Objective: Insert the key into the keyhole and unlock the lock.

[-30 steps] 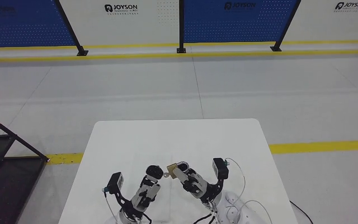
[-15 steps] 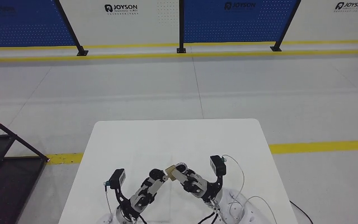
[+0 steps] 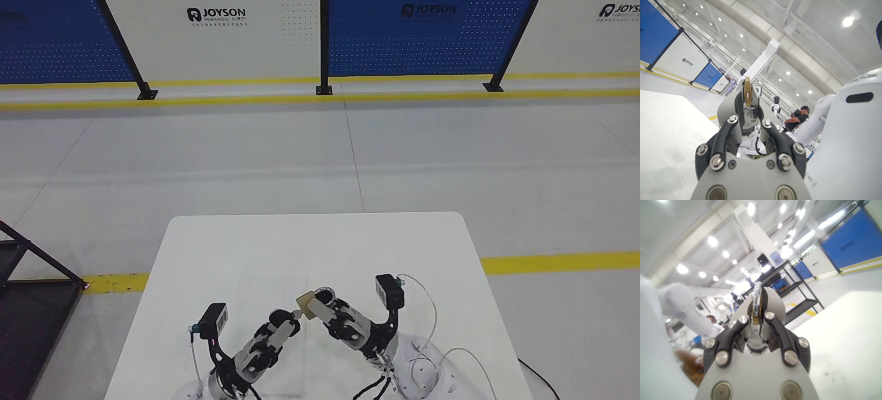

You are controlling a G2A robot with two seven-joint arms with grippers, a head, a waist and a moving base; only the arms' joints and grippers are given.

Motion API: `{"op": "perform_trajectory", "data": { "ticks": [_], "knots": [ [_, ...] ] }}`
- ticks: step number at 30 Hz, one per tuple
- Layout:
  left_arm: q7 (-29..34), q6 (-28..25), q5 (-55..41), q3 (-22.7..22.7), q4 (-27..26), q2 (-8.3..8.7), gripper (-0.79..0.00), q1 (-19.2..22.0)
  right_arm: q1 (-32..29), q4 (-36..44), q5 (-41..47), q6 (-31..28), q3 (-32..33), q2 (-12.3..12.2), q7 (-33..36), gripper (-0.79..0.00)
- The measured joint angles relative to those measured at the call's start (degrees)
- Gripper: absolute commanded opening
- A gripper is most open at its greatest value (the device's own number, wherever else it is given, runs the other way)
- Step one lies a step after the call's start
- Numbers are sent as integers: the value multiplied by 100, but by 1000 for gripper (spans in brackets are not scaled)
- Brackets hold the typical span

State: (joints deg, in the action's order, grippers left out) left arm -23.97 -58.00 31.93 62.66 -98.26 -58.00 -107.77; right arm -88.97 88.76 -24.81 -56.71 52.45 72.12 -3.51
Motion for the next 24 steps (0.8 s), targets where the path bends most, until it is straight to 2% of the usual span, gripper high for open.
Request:
{"op": "perform_trajectory", "data": {
  "ticks": [8, 13, 24],
  "knots": [
    [-348, 0, 278, -90, 113, 53, -566, 77, -6, 16, 9, 44, -14, -3, 90, -785],
    [-520, 0, 411, -135, 164, 75, -588, 112, -4, 15, -4, 96, -29, -1, 132, -785],
    [-741, 0, 526, -210, 247, 99, -739, 179, 20, -2, -25, 201, -82, 7, 226, -785]
  ]
}}
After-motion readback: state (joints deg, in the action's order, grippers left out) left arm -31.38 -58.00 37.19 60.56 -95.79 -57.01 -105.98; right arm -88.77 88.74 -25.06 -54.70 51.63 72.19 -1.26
